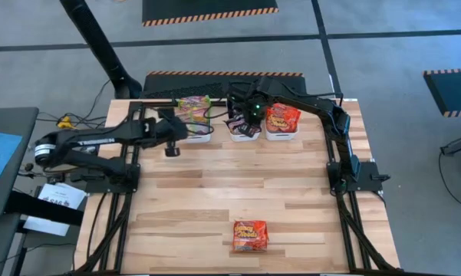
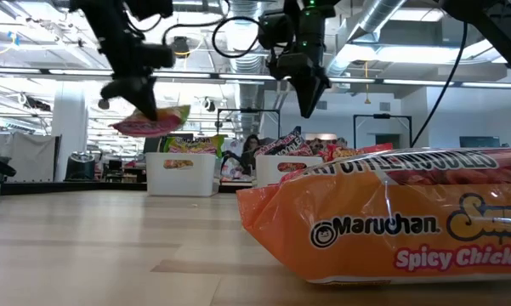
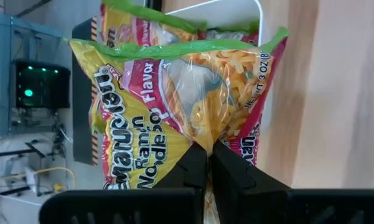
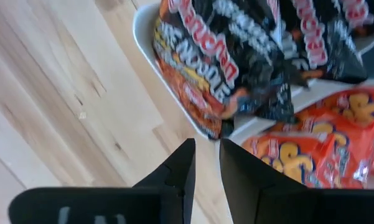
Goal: Sort Maruchan noodles
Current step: Put the green noodle pack into the left white bin
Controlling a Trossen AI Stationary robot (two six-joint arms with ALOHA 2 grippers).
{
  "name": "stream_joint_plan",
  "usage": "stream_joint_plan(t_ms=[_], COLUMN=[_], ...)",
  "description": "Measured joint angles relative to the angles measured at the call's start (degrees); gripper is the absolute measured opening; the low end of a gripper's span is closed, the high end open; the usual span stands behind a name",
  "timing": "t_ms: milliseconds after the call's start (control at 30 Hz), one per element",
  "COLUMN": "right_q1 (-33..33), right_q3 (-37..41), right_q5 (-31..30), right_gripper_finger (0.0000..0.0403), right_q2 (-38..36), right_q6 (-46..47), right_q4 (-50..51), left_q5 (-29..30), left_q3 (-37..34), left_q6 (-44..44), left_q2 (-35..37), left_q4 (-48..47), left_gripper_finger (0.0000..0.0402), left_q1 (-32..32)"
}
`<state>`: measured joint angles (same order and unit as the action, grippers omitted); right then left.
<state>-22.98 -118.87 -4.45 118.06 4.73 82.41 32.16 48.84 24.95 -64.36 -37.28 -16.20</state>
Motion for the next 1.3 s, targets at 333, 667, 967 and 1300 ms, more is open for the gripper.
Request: stream_joint_plan(t_ms=[333,667,967,1300], right_q1=[0.1,0.0,0.0,0.0], right_q3=[0.0,0.0,0.0,0.0], right_q5=[-0.1,-0.2,-0.2,-0.2], right_gripper_finger=[0.0097,0.0097,0.0097,0.0097], right_q2=[-2.3,-3.1,-3.1,-3.1], right_q6=[1.5,1.9,1.4,1.3], right_q4=[2.8,3.0,2.8,3.0], left_q5=[2.4,3.0,0.0,-7.9], left_q3=[0.0,0.0,0.1,0.1], left_q6=[5.7,5.4,3.7,-3.6], left_q2=[-10.7,-19.5,-21.1,-21.1], left_q4=[12.6,18.8,22.7,18.9], left_gripper_finger=[0.0000,0.0000,0.0004,0.0069], left_q1=[-1.4,-2.9,-3.5,-6.2])
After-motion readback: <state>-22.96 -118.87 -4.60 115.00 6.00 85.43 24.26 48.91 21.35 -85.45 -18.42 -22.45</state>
